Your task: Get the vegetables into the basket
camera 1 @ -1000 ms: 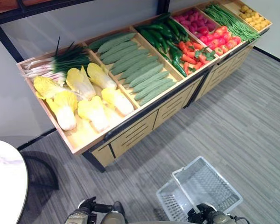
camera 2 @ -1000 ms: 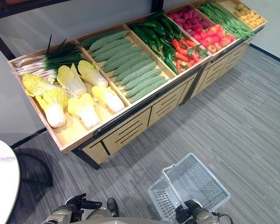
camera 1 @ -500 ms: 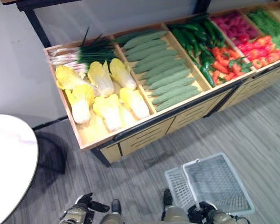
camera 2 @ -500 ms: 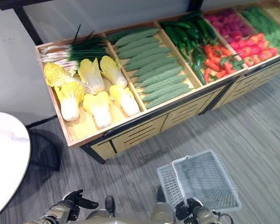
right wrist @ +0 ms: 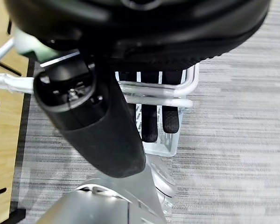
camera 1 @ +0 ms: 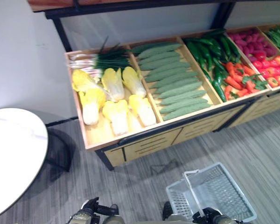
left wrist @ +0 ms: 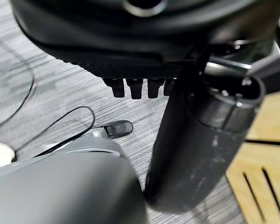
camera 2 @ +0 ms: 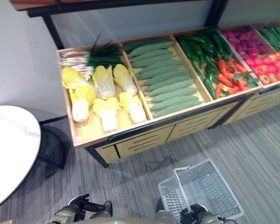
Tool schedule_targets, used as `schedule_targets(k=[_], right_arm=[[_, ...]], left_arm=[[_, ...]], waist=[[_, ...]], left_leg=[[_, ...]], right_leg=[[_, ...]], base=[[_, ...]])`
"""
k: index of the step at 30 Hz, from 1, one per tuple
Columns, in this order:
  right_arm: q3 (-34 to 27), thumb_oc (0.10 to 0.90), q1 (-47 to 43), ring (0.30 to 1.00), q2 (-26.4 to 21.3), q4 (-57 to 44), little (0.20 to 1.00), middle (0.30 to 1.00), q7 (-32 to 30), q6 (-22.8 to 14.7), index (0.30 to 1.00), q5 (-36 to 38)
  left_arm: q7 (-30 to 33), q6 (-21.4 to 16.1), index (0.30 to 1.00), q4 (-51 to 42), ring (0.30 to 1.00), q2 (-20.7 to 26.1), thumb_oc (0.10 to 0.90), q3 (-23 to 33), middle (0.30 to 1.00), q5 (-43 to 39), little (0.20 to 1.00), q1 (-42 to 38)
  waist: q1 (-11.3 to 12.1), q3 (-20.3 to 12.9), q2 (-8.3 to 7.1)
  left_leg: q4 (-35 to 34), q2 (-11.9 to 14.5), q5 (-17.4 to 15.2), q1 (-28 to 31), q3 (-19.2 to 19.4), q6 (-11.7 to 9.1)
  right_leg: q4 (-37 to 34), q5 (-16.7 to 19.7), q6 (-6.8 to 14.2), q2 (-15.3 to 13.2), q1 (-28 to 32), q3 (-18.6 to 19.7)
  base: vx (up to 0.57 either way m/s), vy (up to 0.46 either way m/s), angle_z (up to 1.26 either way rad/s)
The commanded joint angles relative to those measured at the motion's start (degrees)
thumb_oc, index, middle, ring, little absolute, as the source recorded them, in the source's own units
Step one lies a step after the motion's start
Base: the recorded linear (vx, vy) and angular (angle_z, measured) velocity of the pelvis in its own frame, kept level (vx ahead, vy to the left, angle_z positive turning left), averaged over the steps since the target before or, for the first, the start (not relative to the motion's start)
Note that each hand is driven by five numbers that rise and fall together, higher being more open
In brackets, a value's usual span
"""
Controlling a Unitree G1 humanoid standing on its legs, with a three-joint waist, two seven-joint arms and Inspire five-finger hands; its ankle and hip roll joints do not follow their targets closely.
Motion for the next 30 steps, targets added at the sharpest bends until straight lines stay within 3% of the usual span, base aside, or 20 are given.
schedule_targets(k=[1,8,13,15,16,21,27,30], right_arm=[[2.4,0.400,-1.8,0.300,0.2,0.7,0.300,0.300,0.7,-0.5,0.300,-0.9],[2.0,0.400,-2.2,0.300,-1.7,-0.4,0.300,0.300,-0.3,-1.2,0.300,-0.9],[0.1,0.400,-1.7,0.300,-3.7,-2.6,0.300,0.300,0.2,-1.1,0.300,-1.8],[-2.4,0.400,-0.9,0.300,-4.6,-5.3,0.300,0.300,0.5,-1.1,0.300,-2.6],[-2.9,0.400,-0.6,0.300,-4.7,-5.7,0.300,0.300,0.6,-1.2,0.300,-2.7],[-4.3,0.400,0.2,0.300,-4.5,-7.3,0.300,0.300,1.3,-1.2,0.300,-3.1],[-3.3,0.400,-0.1,0.300,-4.0,-8.1,0.300,0.300,2.1,-1.2,0.300,-3.4],[-2.3,0.400,-0.5,0.300,-3.5,-7.7,0.300,0.300,2.1,-1.5,0.300,-4.3]], left_arm=[[0.9,0.1,1.000,2.3,1.000,1.6,0.900,0.6,1.000,-0.2,1.000,-2.0],[2.4,-0.9,1.000,-3.5,1.000,1.4,0.900,-0.1,1.000,-1.6,1.000,-1.1],[1.6,-2.0,1.000,-29.5,1.000,3.9,0.900,0.3,1.000,-6.3,1.000,7.0],[-0.3,-2.4,1.000,-48.6,1.000,6.5,0.900,4.5,1.000,-7.4,1.000,14.7],[-0.8,-2.4,1.000,-52.6,1.000,7.0,0.900,5.9,1.000,-6.8,1.000,16.7],[-0.8,-3.5,1.000,-65.5,1.000,9.4,0.900,13.8,1.000,-2.0,1.000,22.7],[2.0,-5.0,1.000,-73.3,1.000,12.1,0.900,20.6,1.000,4.3,1.000,23.6],[5.6,-6.7,1.000,-79.5,1.000,17.8,0.900,25.9,1.000,14.2,1.000,22.0]], waist=[[1.3,2.0,-2.80],[2.8,3.3,-1.49],[4.2,4.2,-0.61],[5.1,4.7,-0.32],[5.3,4.7,-0.31],[6.1,4.7,-0.31],[6.6,4.6,-0.42],[6.3,4.0,-0.02]], left_leg=[[0.8,-1.2,1.5,0.4,-0.6,-1.7],[2.2,-1.0,2.4,-1.1,-4.0,-2.6],[2.8,-1.3,2.6,-2.2,-5.5,-2.6],[2.8,-1.4,2.8,-2.6,-6.1,-2.6],[2.7,-1.5,2.8,-2.6,-6.2,-2.7],[2.0,-1.5,2.6,-2.2,-6.2,-2.8],[0.6,-1.5,2.4,-0.8,-4.7,-2.9],[-0.1,-1.5,1.9,0.5,-3.4,-2.9]], right_leg=[[1.6,-3.4,2.1,-1.5,1.8,2.1],[1.4,-3.9,1.5,-1.1,3.3,-1.5],[1.2,-3.7,1.6,-1.3,3.7,-3.1],[1.0,-3.6,1.7,-1.5,3.8,-3.7],[1.0,-3.6,1.7,-1.5,3.9,-3.8],[0.7,-3.6,1.9,-1.8,4.2,-4.3],[0.7,-3.4,2.1,-1.9,4.2,-3.7],[0.7,-3.4,2.3,-1.9,4.4,-3.0]], base=[[-0.03,-0.117,0.32],[-0.04,-0.043,0.33],[-0.05,-0.015,0.22],[-0.05,-0.023,0.24],[-0.03,-0.019,0.21],[-0.02,0.000,0.13],[0.01,0.014,0.00],[0.03,0.047,-0.17]])
